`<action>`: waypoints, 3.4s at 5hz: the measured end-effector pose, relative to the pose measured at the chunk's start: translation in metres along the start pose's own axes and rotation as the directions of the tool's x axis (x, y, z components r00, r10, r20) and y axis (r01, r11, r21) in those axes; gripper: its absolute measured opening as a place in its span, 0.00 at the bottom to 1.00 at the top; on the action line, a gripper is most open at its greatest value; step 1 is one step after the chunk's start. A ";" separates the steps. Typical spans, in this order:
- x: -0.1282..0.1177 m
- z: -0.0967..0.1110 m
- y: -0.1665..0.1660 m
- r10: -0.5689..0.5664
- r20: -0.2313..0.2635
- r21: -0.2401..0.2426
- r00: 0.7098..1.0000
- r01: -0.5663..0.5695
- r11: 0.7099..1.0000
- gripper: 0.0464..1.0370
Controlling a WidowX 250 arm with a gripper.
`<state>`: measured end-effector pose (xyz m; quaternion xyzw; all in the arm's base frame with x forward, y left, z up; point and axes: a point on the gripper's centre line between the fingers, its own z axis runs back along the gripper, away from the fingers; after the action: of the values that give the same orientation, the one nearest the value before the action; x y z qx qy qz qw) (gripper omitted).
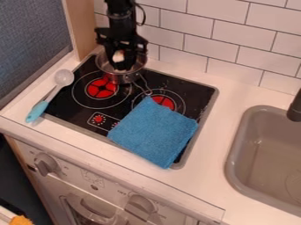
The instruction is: Take the sushi out of the silver pot and put it in the top right corner of the black burner
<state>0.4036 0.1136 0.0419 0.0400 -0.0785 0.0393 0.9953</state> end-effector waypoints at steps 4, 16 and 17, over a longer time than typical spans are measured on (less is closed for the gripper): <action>0.003 0.076 -0.089 -0.159 0.134 -0.007 0.978 0.161 0.987 0.42; -0.019 0.061 -0.163 -0.260 0.205 -0.068 0.943 0.279 0.958 0.96; -0.025 0.088 -0.158 -0.247 0.239 -0.068 0.939 0.270 0.960 0.96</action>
<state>0.3785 -0.0532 0.1133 0.0044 -0.1881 -0.1010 0.9769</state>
